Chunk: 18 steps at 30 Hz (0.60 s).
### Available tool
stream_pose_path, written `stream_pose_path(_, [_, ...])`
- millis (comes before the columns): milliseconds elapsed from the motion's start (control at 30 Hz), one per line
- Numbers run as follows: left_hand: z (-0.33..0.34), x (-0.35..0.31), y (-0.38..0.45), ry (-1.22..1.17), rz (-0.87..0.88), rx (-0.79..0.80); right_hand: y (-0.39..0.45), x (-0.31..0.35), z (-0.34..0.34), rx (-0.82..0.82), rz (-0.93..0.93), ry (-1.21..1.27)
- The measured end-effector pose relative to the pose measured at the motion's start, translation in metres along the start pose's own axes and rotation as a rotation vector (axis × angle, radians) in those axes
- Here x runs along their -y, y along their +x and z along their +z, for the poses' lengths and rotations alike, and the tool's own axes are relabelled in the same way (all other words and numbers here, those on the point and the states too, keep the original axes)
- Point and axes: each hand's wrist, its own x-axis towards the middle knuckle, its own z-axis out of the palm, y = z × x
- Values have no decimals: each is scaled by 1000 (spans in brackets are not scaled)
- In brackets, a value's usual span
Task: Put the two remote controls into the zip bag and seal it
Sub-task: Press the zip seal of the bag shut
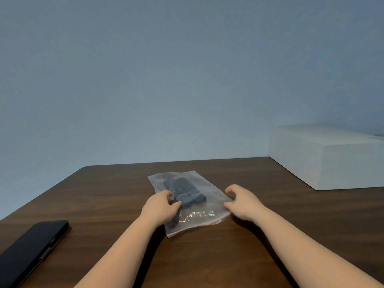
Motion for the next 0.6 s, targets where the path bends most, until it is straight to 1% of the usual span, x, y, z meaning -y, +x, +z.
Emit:
stream_pose_path(67, [8,-8,9,71,13,36,5,-2,3,0,1,4])
stream_pose_path(267, [32,-41,38,127,128,147,17,-31,-12,-121,29,-73])
stream_pose_path(467, [69,-89,64,170,204,167,27,-73,-39,-225,103,-177])
stream_pose_path(600, [93,-121,76,164,255,193,31,-98,-56,-266,148,-254])
